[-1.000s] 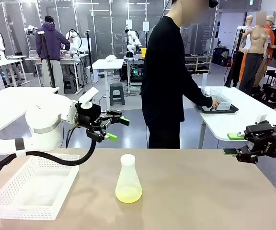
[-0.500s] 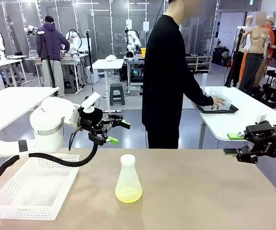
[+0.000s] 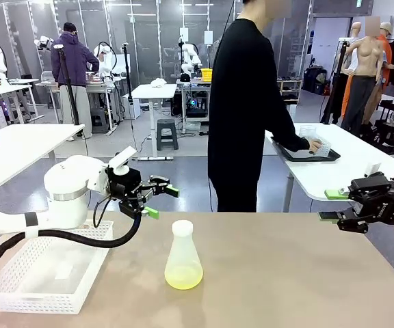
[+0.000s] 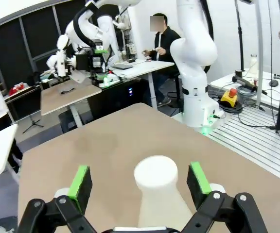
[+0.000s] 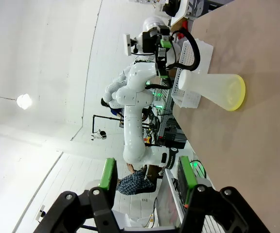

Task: Prepare the solutions needed for the experiment.
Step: When the human places the Big flask in the center of the table, pick up the Big flask and place it in the left Organizing basket.

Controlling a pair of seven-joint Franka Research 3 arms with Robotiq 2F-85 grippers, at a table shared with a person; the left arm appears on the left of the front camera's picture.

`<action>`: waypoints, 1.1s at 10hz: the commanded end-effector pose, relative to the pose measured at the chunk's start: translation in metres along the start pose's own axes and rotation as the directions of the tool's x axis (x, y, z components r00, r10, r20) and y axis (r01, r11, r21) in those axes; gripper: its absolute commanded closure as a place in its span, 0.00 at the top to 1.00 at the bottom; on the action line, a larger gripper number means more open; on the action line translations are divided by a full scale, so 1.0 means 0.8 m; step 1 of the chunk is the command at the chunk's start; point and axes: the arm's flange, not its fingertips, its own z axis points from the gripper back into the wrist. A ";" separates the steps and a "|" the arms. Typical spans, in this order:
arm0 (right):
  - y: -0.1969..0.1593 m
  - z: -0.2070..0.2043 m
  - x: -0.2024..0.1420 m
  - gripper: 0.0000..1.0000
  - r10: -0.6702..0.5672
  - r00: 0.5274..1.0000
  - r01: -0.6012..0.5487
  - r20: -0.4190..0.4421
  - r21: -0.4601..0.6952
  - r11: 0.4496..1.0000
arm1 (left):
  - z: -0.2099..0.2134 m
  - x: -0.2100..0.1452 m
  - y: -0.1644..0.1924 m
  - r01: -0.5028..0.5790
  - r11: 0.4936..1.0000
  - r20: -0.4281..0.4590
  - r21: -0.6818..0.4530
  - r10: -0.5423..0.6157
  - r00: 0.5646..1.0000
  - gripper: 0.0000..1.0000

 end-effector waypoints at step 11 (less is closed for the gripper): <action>0.002 0.000 0.001 0.64 0.005 1.000 -0.005 -0.001 0.005 1.000 | -0.046 -0.092 0.053 -0.162 0.986 -0.009 -0.031 0.161 0.987 1.00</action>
